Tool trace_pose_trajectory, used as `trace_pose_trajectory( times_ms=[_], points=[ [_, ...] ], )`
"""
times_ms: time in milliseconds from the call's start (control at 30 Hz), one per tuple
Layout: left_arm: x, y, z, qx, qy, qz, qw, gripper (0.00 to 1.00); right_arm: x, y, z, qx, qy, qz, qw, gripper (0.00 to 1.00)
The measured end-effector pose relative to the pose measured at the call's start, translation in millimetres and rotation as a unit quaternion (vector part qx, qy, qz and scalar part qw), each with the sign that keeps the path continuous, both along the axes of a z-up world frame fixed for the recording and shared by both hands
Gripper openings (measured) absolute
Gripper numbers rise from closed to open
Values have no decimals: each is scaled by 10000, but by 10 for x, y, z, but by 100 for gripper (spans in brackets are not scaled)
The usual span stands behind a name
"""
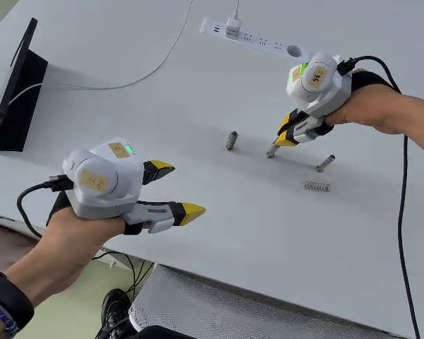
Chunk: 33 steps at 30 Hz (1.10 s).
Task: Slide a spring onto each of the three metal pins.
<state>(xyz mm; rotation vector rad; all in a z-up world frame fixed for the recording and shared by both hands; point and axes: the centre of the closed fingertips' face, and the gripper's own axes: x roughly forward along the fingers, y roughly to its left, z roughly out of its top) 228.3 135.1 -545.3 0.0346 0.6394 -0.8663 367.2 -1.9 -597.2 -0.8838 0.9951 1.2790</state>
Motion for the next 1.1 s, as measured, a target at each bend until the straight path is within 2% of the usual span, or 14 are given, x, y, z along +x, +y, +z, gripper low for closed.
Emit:
trace_pose_trajectory(
  times_ms=[367, 400, 800, 1100],
  points=[
    [-10, 33, -21, -9, 17, 37, 10000, 57, -4, 20, -159, -110, 17, 97, 9999, 12],
    [-9, 35, -24, -7, 16, 35, 10000, 57, 8, 8, -212, -115, 34, 89, 9999, 12],
    [45, 34, 11, -5, -40, 70, 10000, 60, 7, -6, -397, -152, 142, 19, 9998, 12],
    [84, 36, 38, -11, -76, 65, 9999, 60, -9, 10, -415, -175, 151, 24, 9997, 13]
  ],
)
